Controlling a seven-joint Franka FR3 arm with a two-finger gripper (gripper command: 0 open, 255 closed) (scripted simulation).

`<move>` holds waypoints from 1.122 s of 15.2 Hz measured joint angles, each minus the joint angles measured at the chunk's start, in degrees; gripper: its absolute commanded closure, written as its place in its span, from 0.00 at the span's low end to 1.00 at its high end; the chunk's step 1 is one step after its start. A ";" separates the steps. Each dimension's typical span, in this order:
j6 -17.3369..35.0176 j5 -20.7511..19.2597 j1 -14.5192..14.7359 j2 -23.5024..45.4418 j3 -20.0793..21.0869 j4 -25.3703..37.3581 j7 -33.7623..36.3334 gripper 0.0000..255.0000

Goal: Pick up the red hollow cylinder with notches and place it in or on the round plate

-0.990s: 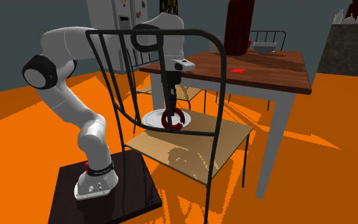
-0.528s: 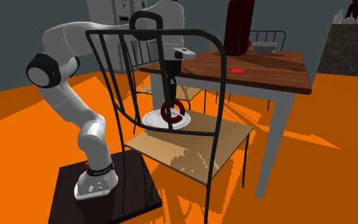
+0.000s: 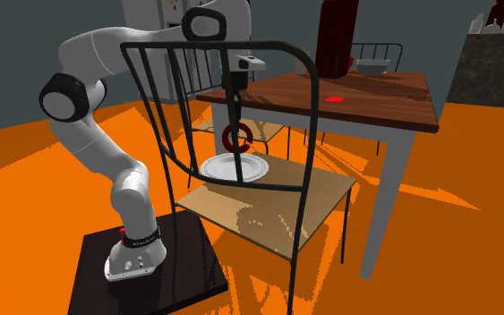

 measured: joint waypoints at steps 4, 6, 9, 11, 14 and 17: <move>-1.72 2.30 1.34 -0.48 4.54 0.63 5.76 1.00; -2.13 3.14 1.82 0.18 5.99 1.52 7.68 1.00; -0.63 3.37 1.94 -0.72 6.44 -0.95 8.46 1.00; 0.88 3.36 1.93 -1.71 6.47 -3.45 8.65 1.00; 3.10 3.31 1.91 -2.87 6.47 -6.84 8.86 1.00; 5.22 3.30 1.91 -3.60 6.48 -9.71 9.09 1.00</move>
